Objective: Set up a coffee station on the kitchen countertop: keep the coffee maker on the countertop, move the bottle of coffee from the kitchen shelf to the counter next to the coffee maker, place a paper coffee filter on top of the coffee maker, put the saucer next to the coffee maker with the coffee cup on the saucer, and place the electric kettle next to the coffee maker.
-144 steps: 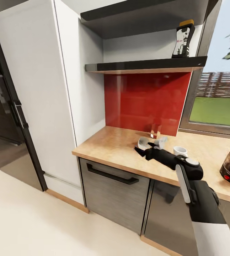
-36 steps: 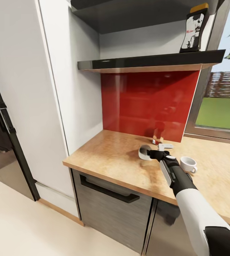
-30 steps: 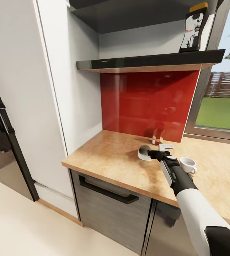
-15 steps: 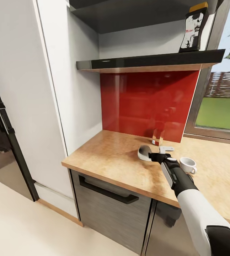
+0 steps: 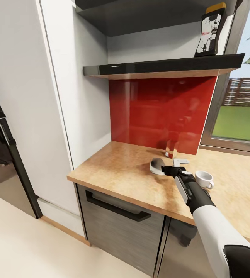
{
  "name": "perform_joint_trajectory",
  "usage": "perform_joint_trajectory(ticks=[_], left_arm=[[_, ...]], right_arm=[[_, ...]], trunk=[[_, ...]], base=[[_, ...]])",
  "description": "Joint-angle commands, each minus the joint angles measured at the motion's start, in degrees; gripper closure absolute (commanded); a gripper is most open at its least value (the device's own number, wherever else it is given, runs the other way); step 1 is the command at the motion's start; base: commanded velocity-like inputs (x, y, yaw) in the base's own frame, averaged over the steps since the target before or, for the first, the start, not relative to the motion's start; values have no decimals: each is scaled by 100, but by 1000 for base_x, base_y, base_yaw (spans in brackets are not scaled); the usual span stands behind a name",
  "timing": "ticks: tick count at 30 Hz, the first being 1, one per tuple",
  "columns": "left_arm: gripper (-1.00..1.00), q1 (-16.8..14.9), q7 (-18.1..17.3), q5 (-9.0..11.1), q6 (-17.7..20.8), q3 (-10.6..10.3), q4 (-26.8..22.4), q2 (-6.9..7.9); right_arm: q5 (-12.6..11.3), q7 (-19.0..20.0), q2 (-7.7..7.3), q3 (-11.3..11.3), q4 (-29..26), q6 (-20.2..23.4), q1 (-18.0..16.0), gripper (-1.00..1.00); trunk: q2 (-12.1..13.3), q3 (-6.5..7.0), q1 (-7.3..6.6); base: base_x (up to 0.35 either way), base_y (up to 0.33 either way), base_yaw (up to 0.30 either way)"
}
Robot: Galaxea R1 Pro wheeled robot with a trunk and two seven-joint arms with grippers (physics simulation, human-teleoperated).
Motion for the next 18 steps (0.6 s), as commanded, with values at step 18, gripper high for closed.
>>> perform_joint_trajectory(ticks=[18], left_arm=[[-100,21,24,48,-51,31,-168,-82]], right_arm=[[-14,20,60,53,-181,68,-165,-100]], trunk=[[-3,-5,0]], base=[[0,0,0]])
